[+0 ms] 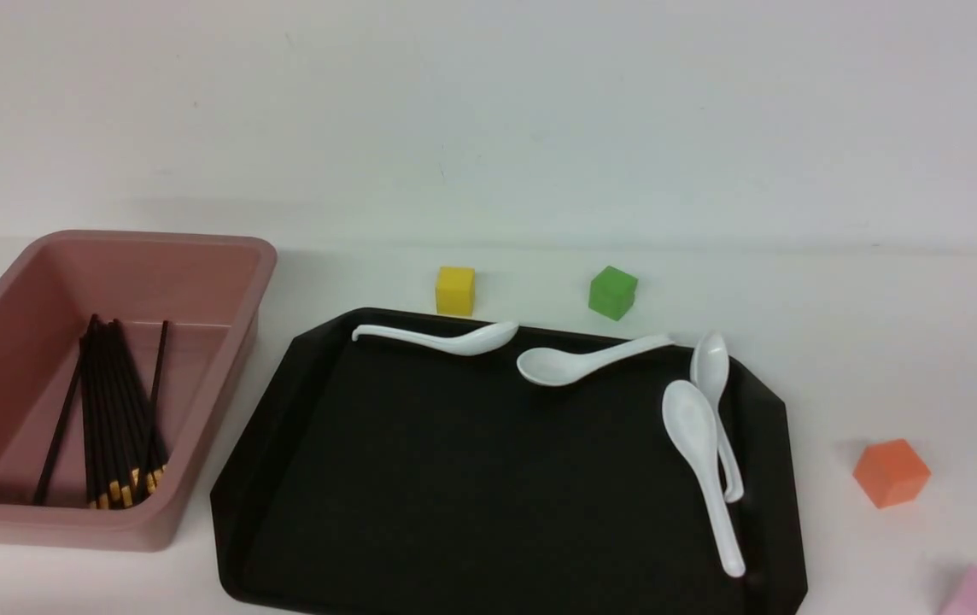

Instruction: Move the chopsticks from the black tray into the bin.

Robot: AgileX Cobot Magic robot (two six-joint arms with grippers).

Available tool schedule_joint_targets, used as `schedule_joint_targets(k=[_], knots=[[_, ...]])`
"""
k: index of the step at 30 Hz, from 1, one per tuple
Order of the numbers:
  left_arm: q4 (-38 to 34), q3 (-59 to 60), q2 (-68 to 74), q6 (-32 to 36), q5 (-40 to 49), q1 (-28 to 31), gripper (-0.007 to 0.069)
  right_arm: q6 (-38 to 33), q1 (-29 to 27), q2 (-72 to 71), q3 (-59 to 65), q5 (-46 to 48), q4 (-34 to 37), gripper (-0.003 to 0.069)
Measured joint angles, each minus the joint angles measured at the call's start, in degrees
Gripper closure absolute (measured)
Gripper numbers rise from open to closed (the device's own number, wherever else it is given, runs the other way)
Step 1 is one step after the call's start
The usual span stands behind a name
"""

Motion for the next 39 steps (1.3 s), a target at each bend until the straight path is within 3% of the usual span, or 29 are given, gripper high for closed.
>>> schedule_joint_targets(k=[5,10,39], knots=[[0.0,0.0,0.0,0.0,0.0,0.0,0.0386,4.8,0.0,-9.5,18.5,-14.1,-0.2,0.0636],[0.0,0.0,0.0,0.0,0.0,0.0,0.0386,6.0,0.0,-10.3,22.6,-20.2,-0.5,0.0631],[0.0,0.0,0.0,0.0,0.0,0.0,0.0386,6.2,0.0,-10.8,23.9,-20.6,-0.3,0.0594]])
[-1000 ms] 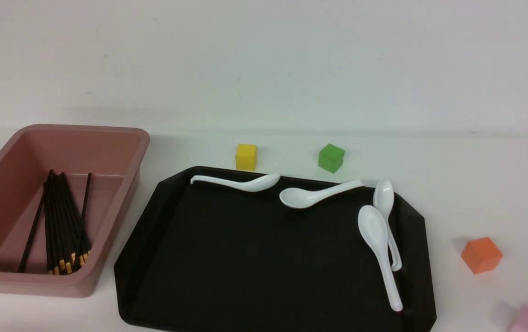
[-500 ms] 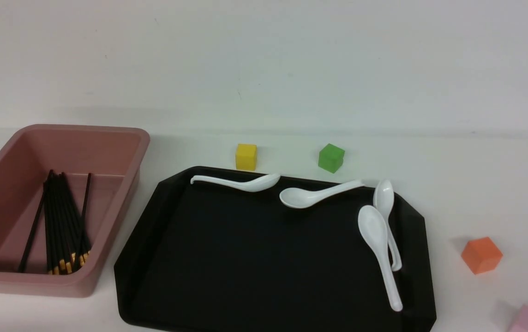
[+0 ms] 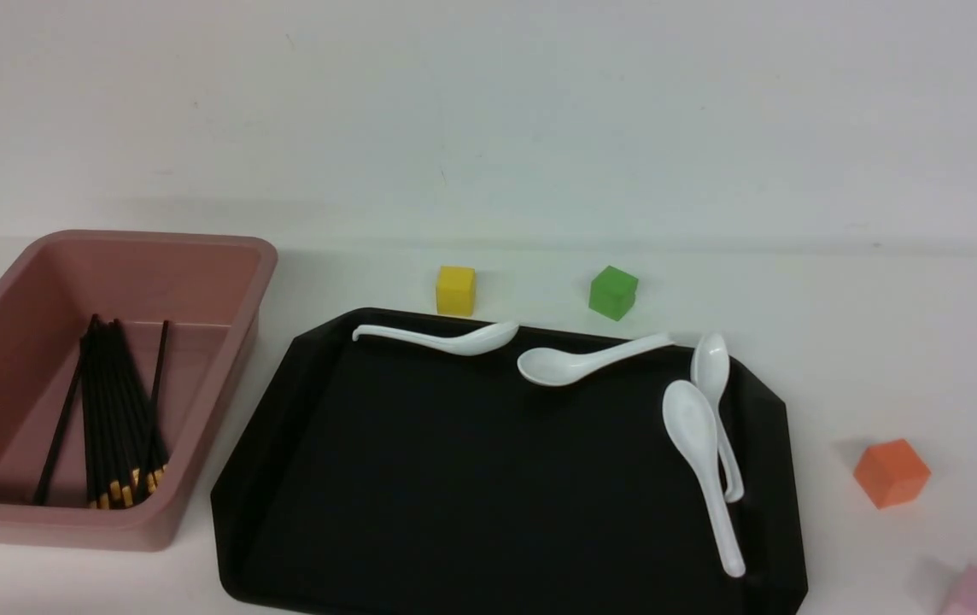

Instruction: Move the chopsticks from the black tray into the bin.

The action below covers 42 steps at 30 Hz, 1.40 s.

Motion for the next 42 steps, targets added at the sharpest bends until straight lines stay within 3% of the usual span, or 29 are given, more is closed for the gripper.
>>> schedule_joint_targets(k=[5,10,15,20,26,42], knots=[[0.0,0.0,0.0,0.0,0.0,0.0,0.0386,-0.1,-3.9,-2.4,3.8,-0.1,0.6,0.0587],[0.0,0.0,0.0,0.0,0.0,0.0,0.0386,-1.4,-17.8,-7.0,9.0,0.0,3.6,0.0580],[0.0,0.0,0.0,0.0,0.0,0.0,0.0386,-10.4,-32.1,-12.2,14.3,0.0,10.2,0.0574],[0.0,0.0,0.0,0.0,0.0,0.0,0.0386,-16.1,-40.7,-15.6,19.3,0.0,12.5,0.0569],[0.0,0.0,0.0,0.0,0.0,0.0,0.0386,-16.2,-44.2,-16.5,25.2,0.0,13.2,0.0559],[0.0,0.0,0.0,0.0,0.0,0.0,0.0386,-16.2,-44.5,-16.6,26.4,0.5,13.2,0.0538]])
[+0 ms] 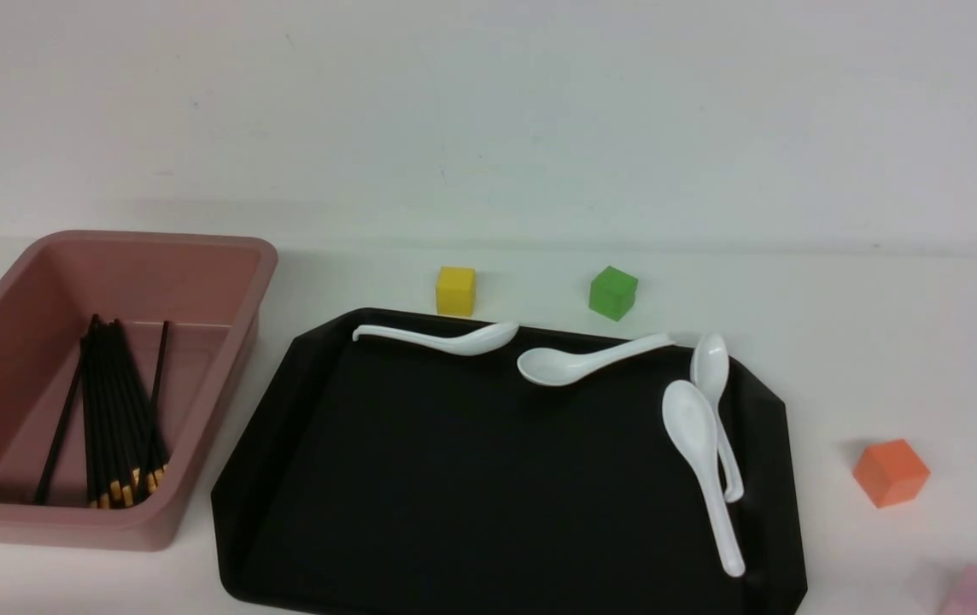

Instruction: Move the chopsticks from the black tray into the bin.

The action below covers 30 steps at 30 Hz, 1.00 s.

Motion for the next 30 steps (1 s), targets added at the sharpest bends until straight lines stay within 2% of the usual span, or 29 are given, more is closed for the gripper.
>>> schedule_joint_targets(k=[30], knots=[[0.0,0.0,0.0,0.0,0.0,0.0,0.0386,0.0,0.0,0.0,0.0,0.0,0.0,0.0512]])
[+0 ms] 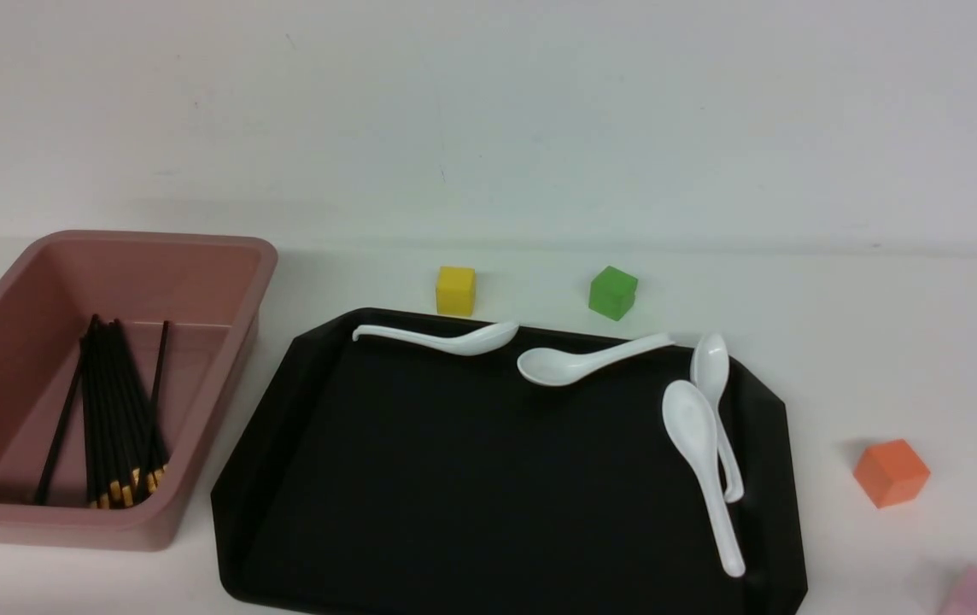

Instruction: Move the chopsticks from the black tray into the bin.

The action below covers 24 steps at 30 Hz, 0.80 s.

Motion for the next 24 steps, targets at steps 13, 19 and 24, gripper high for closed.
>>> schedule_joint_targets(k=[13,19,24], knots=[[0.0,0.0,0.0,0.0,0.0,0.0,0.0386,0.0,0.0,0.0,0.0,0.0,0.0,0.0501],[0.0,0.0,0.0,0.0,0.0,0.0,0.0386,0.0,0.0,0.0,0.0,0.0,0.0,0.0496],[0.0,0.0,0.0,0.0,0.0,0.0,0.0386,0.0,0.0,0.0,0.0,0.0,0.0,0.0489]])
